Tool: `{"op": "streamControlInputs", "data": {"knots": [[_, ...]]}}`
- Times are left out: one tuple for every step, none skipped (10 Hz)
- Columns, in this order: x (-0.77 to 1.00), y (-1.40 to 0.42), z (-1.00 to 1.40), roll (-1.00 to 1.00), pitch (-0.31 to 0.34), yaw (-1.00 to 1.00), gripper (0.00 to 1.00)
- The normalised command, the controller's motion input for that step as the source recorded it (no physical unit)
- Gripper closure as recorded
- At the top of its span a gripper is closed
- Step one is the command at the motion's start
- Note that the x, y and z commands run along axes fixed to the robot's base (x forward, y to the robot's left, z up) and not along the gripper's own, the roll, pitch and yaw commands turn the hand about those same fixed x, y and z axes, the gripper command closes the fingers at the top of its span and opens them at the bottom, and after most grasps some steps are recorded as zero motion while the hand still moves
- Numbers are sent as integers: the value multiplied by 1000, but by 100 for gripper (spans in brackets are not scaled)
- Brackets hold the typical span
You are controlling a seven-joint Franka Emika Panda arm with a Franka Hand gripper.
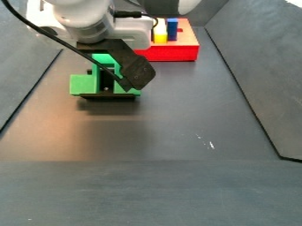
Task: Pick up the green object. Move up. Place the green object on the fixture. Regrasp the green object. Move to above the board. Insert the green object.
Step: Regrasp the green object.
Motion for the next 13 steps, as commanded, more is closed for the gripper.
{"op": "streamControlInputs", "data": {"knots": [[154,246,426,-300,211,-20,0],[177,214,434,-317,209,0,0],[106,160,337,-9,186,0,0],[40,0,114,689,203,-3,0],[0,-77,46,1000,223,0,0],[0,-146,0,1000,197,0,0],[0,-183,0,1000,174,0,0],[0,-154,0,1000,151,6,0],[0,-91,9,863,149,6,0],[0,-20,11,234,49,14,0],[0,0,0,17,0,0,0],[69,0,0,54,0,-49,0],[69,0,0,200,143,-111,0]]}}
